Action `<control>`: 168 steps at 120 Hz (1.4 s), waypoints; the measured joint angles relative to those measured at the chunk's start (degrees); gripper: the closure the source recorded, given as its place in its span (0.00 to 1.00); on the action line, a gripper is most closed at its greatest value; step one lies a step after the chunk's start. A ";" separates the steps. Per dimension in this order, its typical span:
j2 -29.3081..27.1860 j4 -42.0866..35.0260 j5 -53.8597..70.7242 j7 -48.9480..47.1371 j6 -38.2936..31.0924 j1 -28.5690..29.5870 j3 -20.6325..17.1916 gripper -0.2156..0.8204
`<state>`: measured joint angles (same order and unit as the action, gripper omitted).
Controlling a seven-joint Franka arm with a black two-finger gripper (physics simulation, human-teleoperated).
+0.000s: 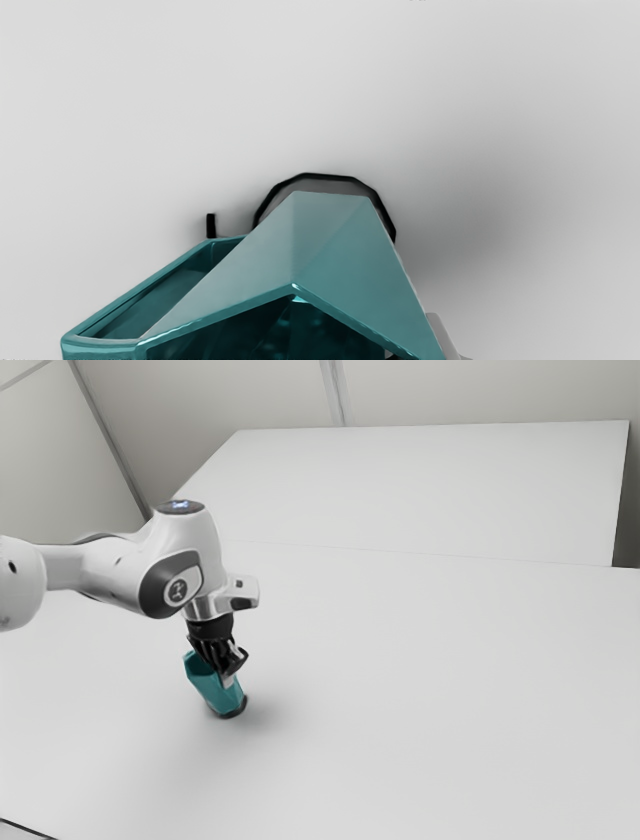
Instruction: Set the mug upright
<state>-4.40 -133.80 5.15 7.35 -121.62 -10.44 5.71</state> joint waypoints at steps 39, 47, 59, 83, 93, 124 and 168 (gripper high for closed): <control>1.13 0.44 -0.16 -4.52 -0.72 -0.61 0.00 0.90; 1.13 0.40 -0.26 -5.11 -0.74 -0.51 0.01 0.81; 0.28 0.32 -0.39 -5.88 -0.67 -0.18 -0.10 0.65; -1.91 1.41 -0.47 -7.00 -0.17 -0.61 -0.17 0.44; -0.27 6.19 -0.57 -7.25 0.89 -1.70 0.37 0.39; 5.40 23.62 -4.17 -5.27 6.93 -8.38 4.58 0.30; 8.34 42.58 -7.37 3.16 19.37 0.73 4.83 0.24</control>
<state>3.94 -91.22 -2.22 10.51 -102.25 -9.71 10.54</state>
